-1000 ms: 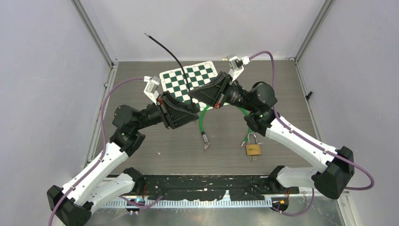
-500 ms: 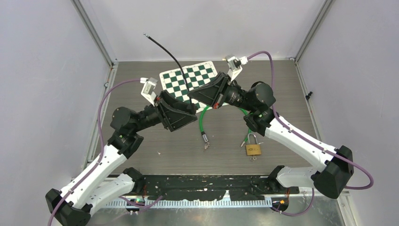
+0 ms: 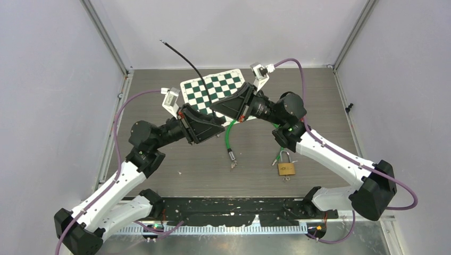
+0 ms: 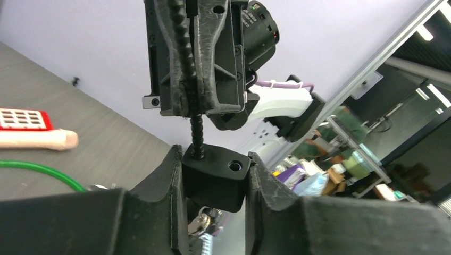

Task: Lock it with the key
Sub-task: Lock the lock.

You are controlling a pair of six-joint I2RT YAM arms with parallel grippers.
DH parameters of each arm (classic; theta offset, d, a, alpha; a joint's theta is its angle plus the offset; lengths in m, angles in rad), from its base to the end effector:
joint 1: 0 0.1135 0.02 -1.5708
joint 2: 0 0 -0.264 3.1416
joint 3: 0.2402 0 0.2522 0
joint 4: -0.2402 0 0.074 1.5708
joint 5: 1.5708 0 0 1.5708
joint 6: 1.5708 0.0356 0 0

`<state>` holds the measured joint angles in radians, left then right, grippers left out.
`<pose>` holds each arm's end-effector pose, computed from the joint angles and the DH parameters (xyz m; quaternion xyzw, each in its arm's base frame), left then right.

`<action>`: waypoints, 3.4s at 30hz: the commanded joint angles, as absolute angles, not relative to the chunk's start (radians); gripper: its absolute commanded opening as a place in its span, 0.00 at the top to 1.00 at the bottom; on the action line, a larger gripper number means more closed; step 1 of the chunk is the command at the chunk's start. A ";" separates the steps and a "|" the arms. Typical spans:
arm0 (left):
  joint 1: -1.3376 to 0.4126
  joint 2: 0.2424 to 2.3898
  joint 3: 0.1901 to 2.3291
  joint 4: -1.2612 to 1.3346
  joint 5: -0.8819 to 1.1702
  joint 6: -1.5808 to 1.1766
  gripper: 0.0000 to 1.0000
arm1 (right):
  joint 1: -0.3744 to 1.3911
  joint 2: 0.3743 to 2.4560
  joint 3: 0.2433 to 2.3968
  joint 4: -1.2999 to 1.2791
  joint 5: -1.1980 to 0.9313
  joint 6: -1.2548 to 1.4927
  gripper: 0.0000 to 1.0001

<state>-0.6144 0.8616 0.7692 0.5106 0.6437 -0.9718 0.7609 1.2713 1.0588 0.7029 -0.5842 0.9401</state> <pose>0.1439 -0.1277 0.3926 0.1691 0.5559 -0.6877 0.4353 0.1934 0.2112 0.4216 -0.2019 0.5126 0.7150 0.4304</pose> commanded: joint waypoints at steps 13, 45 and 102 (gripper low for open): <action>-0.616 0.810 0.835 0.040 0.400 -0.540 1.00 | 0.782 1.186 1.212 0.109 -0.190 0.545 0.21; -0.616 0.754 0.892 -0.184 0.293 -0.324 0.02 | 1.021 1.388 1.432 -0.081 0.292 0.349 0.95; -0.616 0.775 0.905 0.178 0.769 -0.678 0.78 | 0.885 1.239 1.179 0.484 -0.467 0.698 0.95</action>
